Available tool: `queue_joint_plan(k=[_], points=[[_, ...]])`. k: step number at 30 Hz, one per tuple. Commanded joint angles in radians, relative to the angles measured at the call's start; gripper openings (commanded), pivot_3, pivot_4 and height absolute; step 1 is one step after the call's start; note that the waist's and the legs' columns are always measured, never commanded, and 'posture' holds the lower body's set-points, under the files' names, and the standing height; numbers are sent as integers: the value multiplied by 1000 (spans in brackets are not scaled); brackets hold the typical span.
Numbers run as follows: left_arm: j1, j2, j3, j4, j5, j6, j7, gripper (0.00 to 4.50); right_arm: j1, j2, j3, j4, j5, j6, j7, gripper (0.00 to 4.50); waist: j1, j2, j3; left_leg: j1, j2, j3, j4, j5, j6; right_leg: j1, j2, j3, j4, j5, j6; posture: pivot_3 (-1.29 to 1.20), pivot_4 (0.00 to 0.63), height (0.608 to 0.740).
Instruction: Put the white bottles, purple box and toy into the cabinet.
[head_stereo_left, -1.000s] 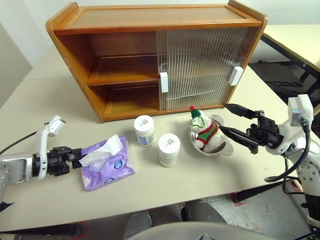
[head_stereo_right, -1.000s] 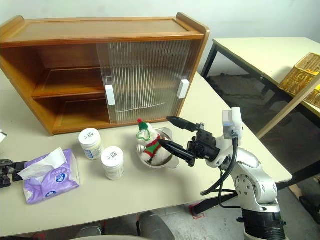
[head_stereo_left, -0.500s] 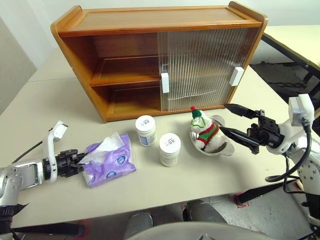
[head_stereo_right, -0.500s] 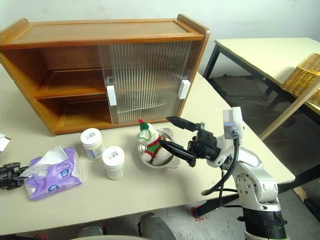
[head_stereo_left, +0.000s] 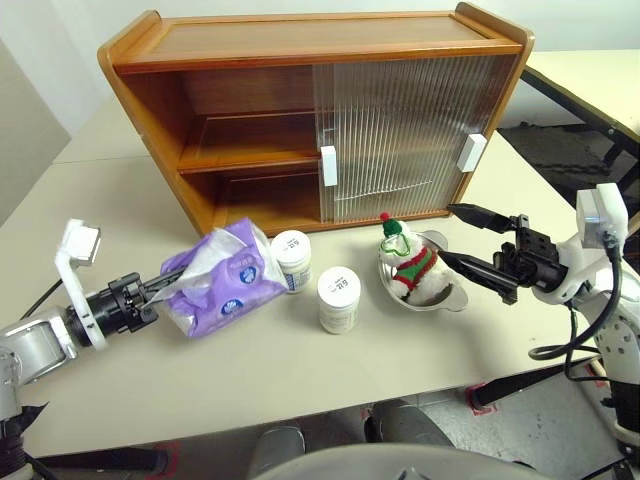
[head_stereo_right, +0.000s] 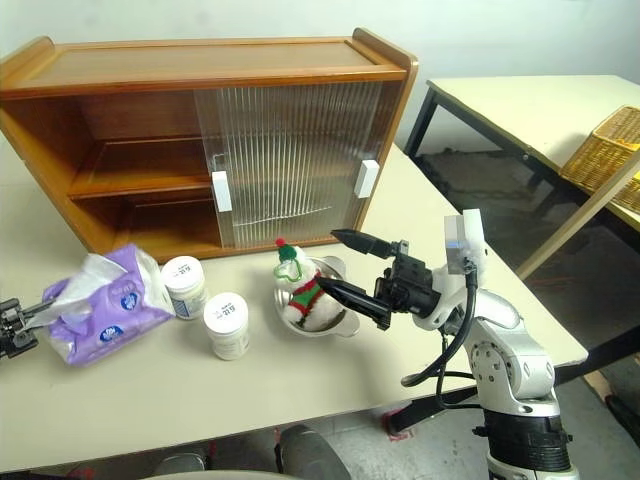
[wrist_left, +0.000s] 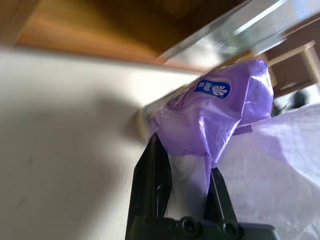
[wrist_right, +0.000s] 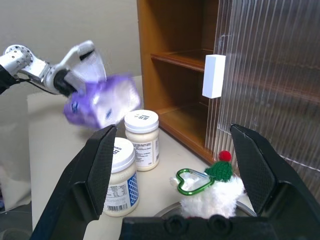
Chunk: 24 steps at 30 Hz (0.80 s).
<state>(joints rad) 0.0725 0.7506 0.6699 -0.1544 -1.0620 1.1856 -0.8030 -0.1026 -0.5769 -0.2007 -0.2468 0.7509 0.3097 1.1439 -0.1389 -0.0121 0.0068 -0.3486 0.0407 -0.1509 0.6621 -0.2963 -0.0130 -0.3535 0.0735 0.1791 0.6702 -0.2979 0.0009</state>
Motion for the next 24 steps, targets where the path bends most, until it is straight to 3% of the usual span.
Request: queue_joint_plan(k=[1,10,16,24], points=[[-46,-38,57,-49,-105,16,89,231,-9,-8,19,-10,1,15,0,4500,5,0,0,0,0,0,0,0,0,1,0,0,0,0,0,-160,21,740],[-199,-58,66,-52,-265,-22,320,231,-21,-15,23,4,1,21,10,4500,30,0,1,3,0,0,0,4,-2,4,0,1,0,2,3,-150,25,740],[-401,-138,-29,-46,-253,-75,665,231,-8,-11,21,-19,6,27,-11,4500,43,-2,2,3,-1,1,2,5,-2,6,0,1,0,4,5,-154,18,740],[-511,-215,-126,-82,-322,-102,874,231,22,-7,19,-44,13,29,-25,4500,47,-7,4,3,-2,4,2,7,-3,7,0,2,-1,5,11,-161,12,740]])
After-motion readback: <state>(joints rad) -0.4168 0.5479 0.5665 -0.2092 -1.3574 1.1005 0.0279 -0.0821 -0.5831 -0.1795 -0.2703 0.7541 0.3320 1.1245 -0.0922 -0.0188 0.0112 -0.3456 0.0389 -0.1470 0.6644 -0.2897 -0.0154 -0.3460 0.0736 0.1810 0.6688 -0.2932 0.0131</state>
